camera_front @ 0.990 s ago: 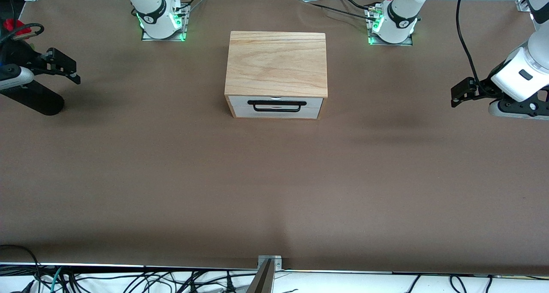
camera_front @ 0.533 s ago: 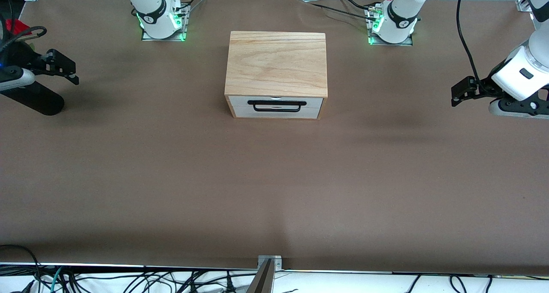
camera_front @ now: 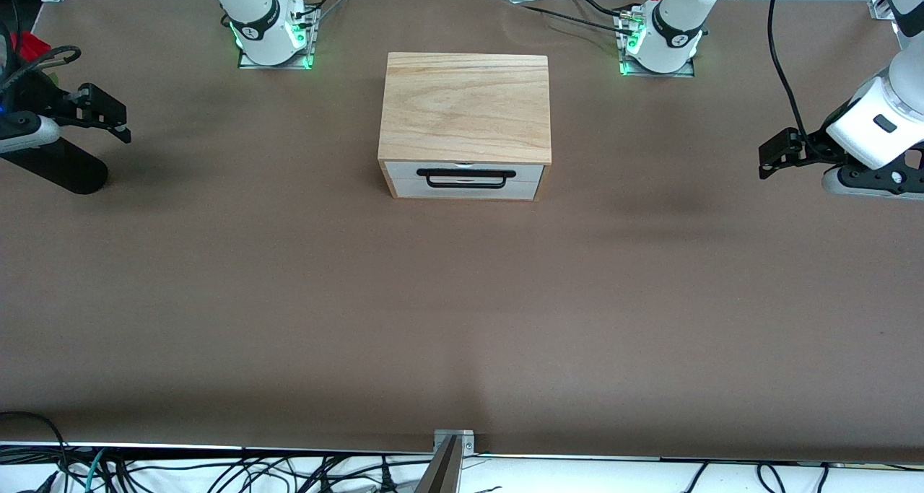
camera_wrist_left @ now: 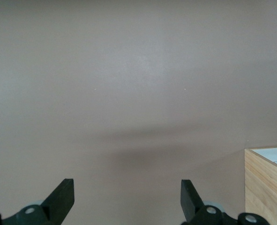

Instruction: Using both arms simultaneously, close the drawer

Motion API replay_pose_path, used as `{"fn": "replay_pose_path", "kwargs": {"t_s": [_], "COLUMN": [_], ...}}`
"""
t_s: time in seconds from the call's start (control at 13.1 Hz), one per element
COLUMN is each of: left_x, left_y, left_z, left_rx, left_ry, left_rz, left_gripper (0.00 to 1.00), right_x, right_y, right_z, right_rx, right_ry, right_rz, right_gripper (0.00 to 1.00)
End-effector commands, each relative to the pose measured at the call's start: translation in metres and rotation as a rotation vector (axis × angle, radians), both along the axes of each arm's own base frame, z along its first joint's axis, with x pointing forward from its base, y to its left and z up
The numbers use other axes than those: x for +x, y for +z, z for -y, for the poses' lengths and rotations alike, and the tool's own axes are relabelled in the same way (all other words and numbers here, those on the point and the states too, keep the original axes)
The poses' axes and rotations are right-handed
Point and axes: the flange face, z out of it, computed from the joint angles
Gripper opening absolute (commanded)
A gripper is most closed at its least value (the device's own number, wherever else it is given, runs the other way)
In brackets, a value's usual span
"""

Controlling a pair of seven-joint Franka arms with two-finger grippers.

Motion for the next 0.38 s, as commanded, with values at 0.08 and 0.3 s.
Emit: {"fn": "replay_pose_path", "kwargs": {"t_s": [0.08,0.3], "left_x": [-0.0027,-0.0024], "left_y": [0.0082,0.0074], "left_z": [0.0031,0.004], "left_rx": [0.005,0.005], "left_ry": [-0.002,-0.004], "left_rz": [0.0,-0.002], "left_gripper": [1.0,1.0], "right_x": [-0.0004,-0.0008], "right_y": [0.0077,0.0085], "right_z": [-0.0019,-0.0019], "right_rx": [-0.021,-0.028], "right_ry": [-0.007,-0.007], "right_rz": [0.002,0.004], "right_gripper": [1.0,1.0]}}
